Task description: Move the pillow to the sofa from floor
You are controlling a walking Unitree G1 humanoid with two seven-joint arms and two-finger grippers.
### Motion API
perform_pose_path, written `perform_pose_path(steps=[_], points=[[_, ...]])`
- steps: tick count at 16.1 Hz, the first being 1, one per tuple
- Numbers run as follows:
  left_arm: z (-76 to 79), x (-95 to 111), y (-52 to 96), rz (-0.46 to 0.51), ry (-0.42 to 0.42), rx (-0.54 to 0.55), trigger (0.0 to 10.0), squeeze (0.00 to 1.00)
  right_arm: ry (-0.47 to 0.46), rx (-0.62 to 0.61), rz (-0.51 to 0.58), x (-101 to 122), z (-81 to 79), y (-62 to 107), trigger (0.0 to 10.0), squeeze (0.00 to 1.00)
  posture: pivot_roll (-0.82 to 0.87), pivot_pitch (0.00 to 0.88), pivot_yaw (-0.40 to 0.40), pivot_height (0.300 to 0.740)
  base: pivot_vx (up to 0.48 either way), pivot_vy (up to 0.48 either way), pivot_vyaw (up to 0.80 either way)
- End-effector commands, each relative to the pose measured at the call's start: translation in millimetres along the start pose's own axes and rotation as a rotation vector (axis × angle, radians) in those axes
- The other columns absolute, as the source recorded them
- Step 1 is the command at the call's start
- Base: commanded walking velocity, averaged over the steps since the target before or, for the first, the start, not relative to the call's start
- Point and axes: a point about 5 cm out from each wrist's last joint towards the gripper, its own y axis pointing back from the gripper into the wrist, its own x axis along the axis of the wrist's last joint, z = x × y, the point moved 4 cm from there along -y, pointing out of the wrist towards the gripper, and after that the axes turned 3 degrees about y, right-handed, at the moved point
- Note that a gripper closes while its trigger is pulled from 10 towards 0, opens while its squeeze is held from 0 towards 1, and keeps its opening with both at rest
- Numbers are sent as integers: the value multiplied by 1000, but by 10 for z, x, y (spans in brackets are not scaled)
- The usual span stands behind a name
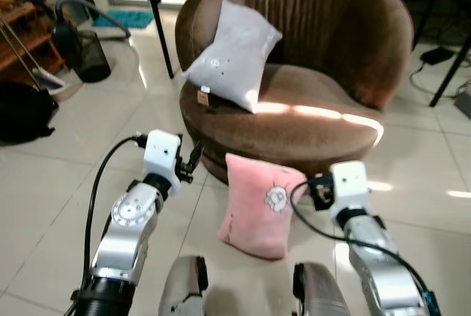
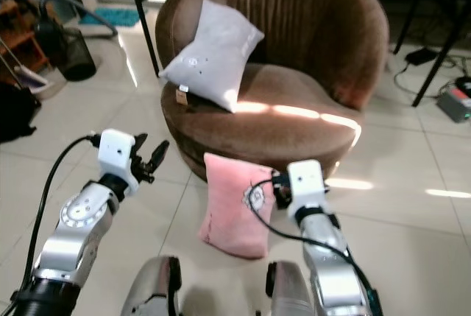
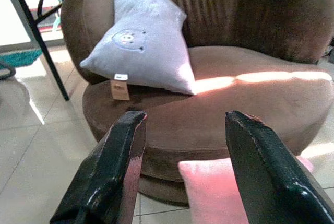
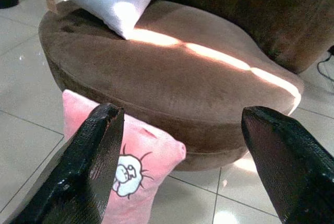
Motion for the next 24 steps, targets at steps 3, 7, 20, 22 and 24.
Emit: perform_pose_path(steps=[3,7,20,22,24], points=[[-32,47,-15,14,-5,4,10000,0,6,15,22,57,-39,-23,10000,0,-65,3,69,611,289,0,0],[-20,77,-58,20,-6,-3,10000,0,10,0,31,94,-2,-50,10000,0,-67,10,74,611,291,0,0],[8,61,-74,13,-16,-30,10000,0,14,-20,19,45,-10,-42,10000,0,-68,7,86,611,286,0,0],[6,60,-74,14,-15,-28,10000,0,13,-18,20,44,-5,-46,10000,0,-67,8,86,611,283,0,0],[10,57,-75,14,-15,-29,10000,0,12,-17,19,39,-3,-46,10000,0,-67,8,86,611,283,0,0]])
